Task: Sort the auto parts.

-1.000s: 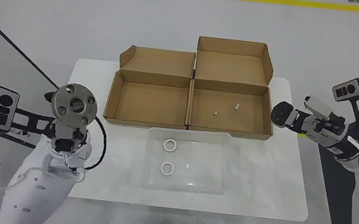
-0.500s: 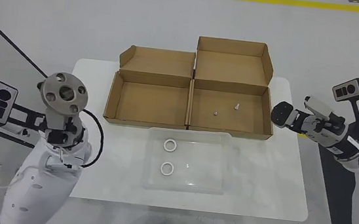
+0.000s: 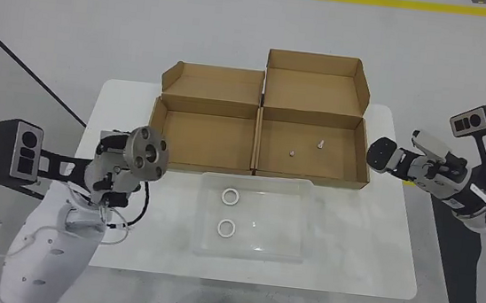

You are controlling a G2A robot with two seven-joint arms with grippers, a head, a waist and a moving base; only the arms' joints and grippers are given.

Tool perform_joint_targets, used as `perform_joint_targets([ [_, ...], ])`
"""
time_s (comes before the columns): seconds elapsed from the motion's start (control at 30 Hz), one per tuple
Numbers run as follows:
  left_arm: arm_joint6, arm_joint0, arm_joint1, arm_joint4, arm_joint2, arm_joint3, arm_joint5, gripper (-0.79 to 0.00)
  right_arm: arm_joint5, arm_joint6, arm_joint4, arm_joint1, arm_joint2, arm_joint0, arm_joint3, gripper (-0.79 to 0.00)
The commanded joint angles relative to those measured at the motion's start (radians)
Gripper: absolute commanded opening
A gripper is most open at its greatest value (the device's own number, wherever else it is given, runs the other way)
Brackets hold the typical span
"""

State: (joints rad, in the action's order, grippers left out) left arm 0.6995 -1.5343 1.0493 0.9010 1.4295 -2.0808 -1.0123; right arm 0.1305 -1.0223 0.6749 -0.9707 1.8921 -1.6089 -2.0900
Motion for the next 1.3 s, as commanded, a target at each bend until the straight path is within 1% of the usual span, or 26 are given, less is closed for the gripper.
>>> perform_joint_targets([
  [0.0,0.030,-0.006,0.001,-0.021,-0.008,0.004,0.000,-0.785,0.000,0.000,0.000,0.000,0.000,0.000,0.000,0.000],
  [0.17,0.051,-0.019,0.003,-0.084,-0.023,0.006,0.000,-0.785,0.000,0.000,0.000,0.000,0.000,0.000,0.000,0.000],
  [0.4,0.034,-0.034,0.008,-0.135,-0.025,-0.005,0.000,-0.785,0.000,0.000,0.000,0.000,0.000,0.000,0.000,0.000],
  [1.27,0.034,-0.034,0.008,-0.135,-0.025,-0.005,0.000,-0.785,0.000,0.000,0.000,0.000,0.000,0.000,0.000,0.000],
])
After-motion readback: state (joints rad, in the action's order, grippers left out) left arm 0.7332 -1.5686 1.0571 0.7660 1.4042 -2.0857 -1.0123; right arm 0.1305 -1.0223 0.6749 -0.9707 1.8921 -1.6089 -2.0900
